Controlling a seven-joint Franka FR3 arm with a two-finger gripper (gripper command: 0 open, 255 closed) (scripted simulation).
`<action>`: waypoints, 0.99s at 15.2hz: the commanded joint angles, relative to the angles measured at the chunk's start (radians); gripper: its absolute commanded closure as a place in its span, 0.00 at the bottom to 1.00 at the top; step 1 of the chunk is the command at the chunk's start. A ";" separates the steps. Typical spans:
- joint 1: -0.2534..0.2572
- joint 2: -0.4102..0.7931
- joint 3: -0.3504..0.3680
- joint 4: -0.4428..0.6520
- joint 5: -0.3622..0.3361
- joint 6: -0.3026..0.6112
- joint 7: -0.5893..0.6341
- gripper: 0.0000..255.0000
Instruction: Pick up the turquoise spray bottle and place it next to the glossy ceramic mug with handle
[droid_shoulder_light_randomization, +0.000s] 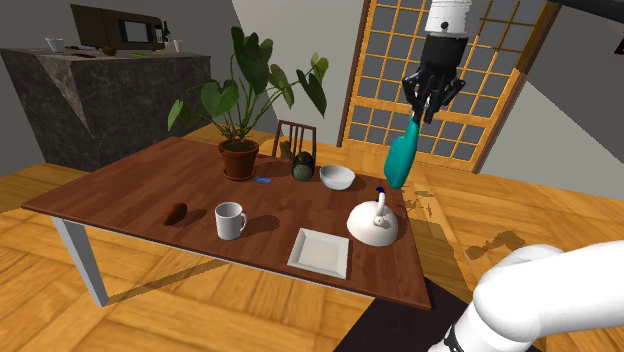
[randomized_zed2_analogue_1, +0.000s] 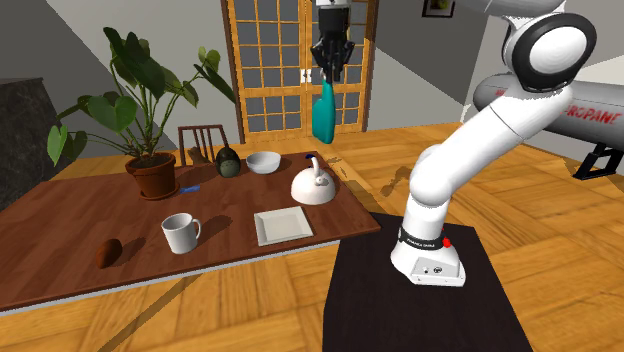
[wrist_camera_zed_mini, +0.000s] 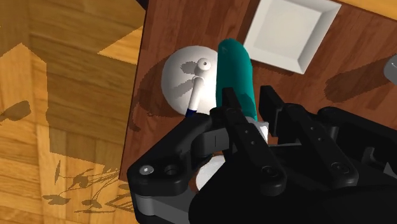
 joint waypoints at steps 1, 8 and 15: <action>0.001 0.043 0.018 0.010 0.008 0.032 0.022 1.00; 0.006 0.240 0.085 0.081 0.017 0.152 0.107 1.00; 0.017 0.470 0.146 0.220 -0.009 0.232 0.192 1.00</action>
